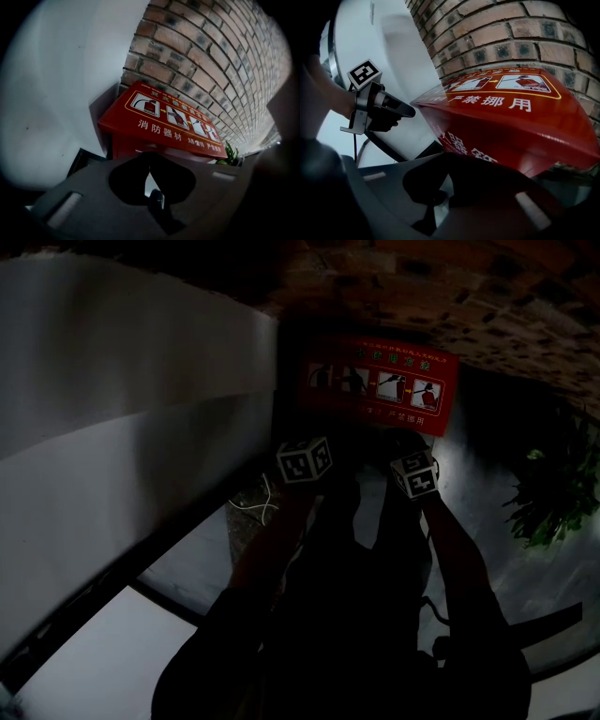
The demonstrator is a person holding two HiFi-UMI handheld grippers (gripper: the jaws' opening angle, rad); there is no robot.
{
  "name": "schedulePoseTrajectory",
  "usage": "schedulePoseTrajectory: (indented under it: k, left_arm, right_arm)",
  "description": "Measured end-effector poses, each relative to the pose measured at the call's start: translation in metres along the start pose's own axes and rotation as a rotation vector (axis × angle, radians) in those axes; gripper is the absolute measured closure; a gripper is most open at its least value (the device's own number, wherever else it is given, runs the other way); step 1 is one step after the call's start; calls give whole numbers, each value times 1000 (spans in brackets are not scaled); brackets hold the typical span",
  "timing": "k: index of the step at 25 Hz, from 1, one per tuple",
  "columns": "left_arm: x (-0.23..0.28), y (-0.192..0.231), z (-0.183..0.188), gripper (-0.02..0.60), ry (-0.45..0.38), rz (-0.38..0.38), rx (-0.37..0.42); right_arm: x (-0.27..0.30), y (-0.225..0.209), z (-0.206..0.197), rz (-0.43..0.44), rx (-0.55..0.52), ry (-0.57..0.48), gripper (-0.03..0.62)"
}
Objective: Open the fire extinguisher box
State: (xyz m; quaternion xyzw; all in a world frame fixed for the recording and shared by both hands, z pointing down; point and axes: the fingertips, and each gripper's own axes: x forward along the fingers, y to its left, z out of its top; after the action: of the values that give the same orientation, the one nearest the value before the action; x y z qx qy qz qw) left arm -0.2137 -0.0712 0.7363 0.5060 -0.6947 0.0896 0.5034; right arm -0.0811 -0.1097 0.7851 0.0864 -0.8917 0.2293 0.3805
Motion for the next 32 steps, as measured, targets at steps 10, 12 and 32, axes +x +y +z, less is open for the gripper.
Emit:
schedulePoseTrajectory:
  k: [10, 12, 32]
  left_arm:
    - [7, -2, 4, 578, -39, 0, -43]
    - [4, -2, 5, 578, -42, -11, -49]
    - [-52, -31, 50, 578, -149, -159, -74]
  right_arm:
    - [6, -17, 8, -45, -1, -15, 594]
    - [7, -17, 7, -59, 4, -13, 594]
    - [7, -22, 11, -86, 44, -28, 595]
